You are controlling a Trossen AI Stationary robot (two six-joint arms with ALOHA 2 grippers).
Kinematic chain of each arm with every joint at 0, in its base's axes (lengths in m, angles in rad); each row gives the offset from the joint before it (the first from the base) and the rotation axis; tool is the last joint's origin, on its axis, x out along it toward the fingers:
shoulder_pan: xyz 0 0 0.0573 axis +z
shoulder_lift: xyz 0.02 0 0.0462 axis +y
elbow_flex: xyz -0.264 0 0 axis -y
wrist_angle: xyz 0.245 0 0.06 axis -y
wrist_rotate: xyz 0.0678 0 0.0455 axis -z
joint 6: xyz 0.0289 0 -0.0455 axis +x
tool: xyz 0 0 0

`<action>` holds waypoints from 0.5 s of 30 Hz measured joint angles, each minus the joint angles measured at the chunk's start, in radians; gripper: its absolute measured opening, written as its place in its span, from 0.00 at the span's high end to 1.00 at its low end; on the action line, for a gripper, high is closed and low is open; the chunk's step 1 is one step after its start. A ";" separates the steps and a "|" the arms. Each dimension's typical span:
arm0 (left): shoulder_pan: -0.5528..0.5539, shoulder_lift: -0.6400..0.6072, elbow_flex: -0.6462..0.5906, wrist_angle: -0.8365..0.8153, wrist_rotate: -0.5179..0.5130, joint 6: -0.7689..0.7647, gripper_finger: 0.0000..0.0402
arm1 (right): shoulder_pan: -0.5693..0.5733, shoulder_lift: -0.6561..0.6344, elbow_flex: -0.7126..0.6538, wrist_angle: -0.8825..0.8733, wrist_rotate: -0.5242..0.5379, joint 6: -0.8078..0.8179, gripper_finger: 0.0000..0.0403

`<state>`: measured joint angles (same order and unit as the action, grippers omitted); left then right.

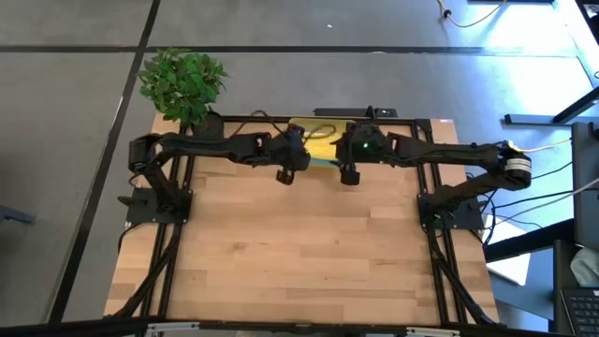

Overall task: Fold microfiber towels
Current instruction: Stack the folded yellow microfiber cloth on top of the blue microfiber cloth

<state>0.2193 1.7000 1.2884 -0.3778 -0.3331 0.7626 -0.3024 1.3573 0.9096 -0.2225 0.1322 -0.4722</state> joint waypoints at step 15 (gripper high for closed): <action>0.225 -0.018 -0.316 0.822 0.529 -0.395 0.80 | -0.241 0.035 -0.391 0.990 -0.415 0.204 0.70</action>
<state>0.4443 1.6824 0.9727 0.4445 0.1955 0.3675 -0.5430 1.3927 0.5182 0.7673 -0.2823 -0.2683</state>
